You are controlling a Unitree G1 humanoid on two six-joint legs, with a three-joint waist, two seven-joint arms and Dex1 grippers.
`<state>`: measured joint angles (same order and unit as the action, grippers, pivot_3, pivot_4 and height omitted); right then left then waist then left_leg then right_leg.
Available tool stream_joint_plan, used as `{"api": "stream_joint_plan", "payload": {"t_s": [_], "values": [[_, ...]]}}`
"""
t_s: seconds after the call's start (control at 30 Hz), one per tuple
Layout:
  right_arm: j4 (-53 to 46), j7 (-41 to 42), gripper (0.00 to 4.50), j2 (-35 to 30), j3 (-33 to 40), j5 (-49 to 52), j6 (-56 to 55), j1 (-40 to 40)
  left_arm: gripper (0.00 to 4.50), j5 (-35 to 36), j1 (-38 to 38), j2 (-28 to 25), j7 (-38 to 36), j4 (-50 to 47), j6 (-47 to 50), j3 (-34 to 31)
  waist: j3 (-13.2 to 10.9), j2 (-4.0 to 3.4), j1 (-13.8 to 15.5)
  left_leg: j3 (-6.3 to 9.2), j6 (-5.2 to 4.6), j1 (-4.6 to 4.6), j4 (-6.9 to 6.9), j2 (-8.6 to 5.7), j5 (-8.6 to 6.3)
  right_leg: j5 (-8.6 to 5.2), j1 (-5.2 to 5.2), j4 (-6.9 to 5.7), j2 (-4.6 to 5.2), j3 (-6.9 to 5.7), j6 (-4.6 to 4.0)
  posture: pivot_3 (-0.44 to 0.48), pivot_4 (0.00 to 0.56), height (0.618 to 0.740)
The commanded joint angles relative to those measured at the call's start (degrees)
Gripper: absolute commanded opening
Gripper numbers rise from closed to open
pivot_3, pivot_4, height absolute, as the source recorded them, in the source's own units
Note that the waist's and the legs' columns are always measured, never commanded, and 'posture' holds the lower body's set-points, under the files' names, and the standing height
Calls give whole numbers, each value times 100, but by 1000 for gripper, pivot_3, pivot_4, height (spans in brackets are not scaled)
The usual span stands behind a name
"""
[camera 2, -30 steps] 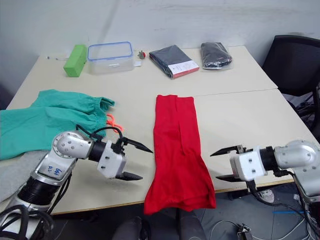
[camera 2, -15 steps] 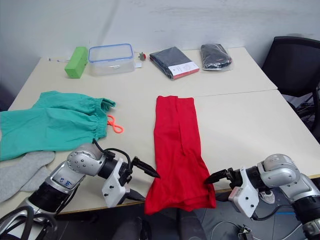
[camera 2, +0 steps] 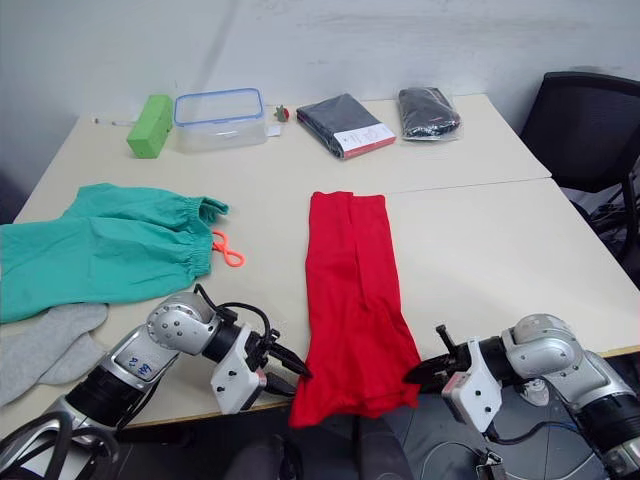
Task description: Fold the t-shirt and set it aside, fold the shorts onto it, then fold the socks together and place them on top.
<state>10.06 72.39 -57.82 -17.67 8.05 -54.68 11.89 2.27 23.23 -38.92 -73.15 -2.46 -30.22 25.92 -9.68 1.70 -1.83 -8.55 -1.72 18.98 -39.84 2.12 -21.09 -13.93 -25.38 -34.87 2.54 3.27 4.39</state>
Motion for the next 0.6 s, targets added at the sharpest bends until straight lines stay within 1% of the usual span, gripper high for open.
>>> {"api": "stream_joint_plan", "payload": {"t_s": [0.03, 0.07, 0.37, 0.47, 0.6], "values": [[-397, -40, 0, -162, 203, 522, 549, -154, 227, 241, -38, 2, 3, -137, 230, -79, 0, 0, 7, 4, 0, 1, 0, 0, 0, -1, 0, 0, 0, 1, -2, 0, 150, 740], [-510, -54, 0, -188, 246, 646, 773, -212, 8, 311, -59, -5, 10, -192, 371, -109, 0, 0, 10, 7, 0, 1, 0, 1, 0, -2, 0, 0, 1, 2, -4, 0, 150, 740], [-1484, -100, 0, -249, 799, 1350, 2334, -630, 8, 1111, -162, -310, -81, -875, 2186, -586, 0, 0, 13, 20, 1, 7, 1, 3, 0, -5, -1, -4, 2, 6, -9, 0, 150, 740], [-1721, -194, 0, -138, 958, 1433, 2723, -611, 8, 1194, -260, -388, -99, -1076, 2404, -688, 0, 0, 10, 22, 2, 10, 2, 2, -1, -6, -1, -2, 2, 0, -10, 0, 150, 740], [-1848, -218, 0, 2, 1090, 1407, 2993, -541, 8, 1142, -331, -387, -76, -1113, 2405, -739, -1, 0, 17, 22, 3, 11, 2, 2, -2, -6, -2, 1, 0, -5, -10, 0, 150, 740]]}}
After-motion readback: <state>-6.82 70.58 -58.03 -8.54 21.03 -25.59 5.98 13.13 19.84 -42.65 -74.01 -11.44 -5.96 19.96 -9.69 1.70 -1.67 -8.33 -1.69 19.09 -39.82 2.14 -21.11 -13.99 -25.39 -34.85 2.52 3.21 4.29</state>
